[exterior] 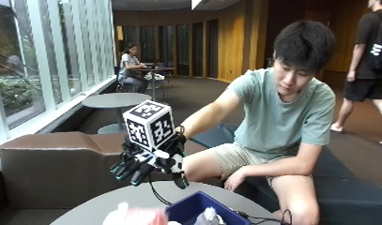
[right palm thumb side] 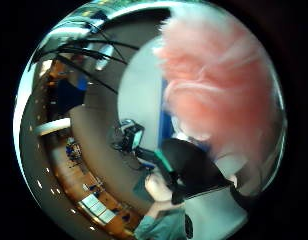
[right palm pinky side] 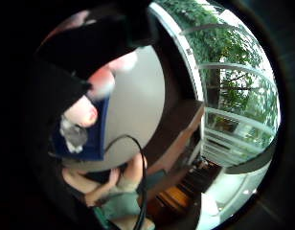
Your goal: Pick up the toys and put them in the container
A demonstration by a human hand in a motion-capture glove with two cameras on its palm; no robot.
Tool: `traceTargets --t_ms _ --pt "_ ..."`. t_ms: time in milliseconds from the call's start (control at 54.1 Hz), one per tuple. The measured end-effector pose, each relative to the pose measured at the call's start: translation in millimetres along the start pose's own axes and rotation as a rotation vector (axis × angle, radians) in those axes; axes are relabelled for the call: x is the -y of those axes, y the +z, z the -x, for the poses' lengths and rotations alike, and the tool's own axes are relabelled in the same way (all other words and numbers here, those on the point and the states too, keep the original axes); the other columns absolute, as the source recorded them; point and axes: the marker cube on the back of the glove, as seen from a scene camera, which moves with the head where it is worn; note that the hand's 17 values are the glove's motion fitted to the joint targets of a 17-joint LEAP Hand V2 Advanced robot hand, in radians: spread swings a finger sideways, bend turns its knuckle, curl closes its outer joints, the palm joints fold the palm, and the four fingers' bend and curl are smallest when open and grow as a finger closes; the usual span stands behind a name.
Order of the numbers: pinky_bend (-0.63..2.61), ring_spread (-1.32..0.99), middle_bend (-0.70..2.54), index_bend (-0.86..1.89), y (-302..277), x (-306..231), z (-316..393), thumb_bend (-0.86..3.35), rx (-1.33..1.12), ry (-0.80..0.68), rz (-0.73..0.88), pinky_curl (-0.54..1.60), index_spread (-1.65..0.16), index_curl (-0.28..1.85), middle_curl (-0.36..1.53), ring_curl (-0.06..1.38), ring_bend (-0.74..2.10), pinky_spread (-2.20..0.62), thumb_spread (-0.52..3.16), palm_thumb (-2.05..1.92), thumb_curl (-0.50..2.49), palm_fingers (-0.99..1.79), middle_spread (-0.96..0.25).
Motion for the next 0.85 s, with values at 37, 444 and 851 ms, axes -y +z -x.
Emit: traceTargets --t_ms 37,444,851 --pt "1.18 -0.15 0.24 0.02 4.0 -1.3 -0.1 -0.12 0.003 -0.008 -0.008 0.5 -0.28 0.68 0.63 0.55 0.64 -0.06 0.85 0.12 0.8 -0.5 -0.14" --pt "0.89 0.02 0.09 0.07 -33.7 -63.2 -20.4 -0.05 0.066 -0.063 -0.105 0.39 -0.26 0.36 0.37 0.38 0.25 0.05 1.1 -0.05 0.48 -0.33 -0.05" --pt "0.67 0.01 0.11 0.08 9.9 -122.8 -28.8 -0.05 0.11 -0.12 -0.062 0.33 -0.25 0.24 0.27 0.34 0.17 0.03 1.14 -0.05 0.34 -0.3 -0.06"
